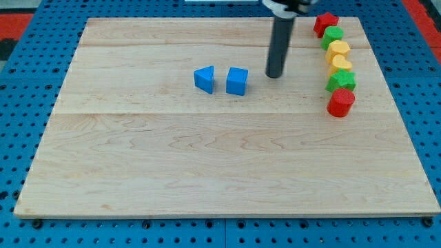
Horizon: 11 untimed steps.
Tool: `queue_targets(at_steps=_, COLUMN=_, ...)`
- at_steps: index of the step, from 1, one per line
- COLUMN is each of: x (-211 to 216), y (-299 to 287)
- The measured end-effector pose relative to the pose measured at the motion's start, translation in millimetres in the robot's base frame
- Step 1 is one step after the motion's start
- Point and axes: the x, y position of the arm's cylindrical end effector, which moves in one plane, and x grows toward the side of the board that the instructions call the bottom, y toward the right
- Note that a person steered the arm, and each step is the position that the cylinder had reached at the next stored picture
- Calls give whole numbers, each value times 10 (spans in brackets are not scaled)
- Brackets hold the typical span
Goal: Move the blue cube to the red circle
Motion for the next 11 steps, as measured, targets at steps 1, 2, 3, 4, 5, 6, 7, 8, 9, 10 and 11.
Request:
queue_targets(at_steps=1, x=-223, y=-502)
queue_targets(at_steps=2, x=-213, y=-988)
queue_targets(at_steps=3, x=16, y=-1280)
queue_targets(at_steps=4, x=267, y=-1423)
queue_targets(at_steps=5, x=313, y=-1423)
queue_targets(at_steps=6, x=258, y=-1406)
queue_targets(at_steps=7, x=82, y=-1324)
queue_targets(at_steps=8, x=-1, y=-1152)
queue_targets(at_steps=9, x=83, y=-792)
queue_targets(at_steps=10, x=246, y=-553)
queue_targets(at_steps=11, x=444, y=-394)
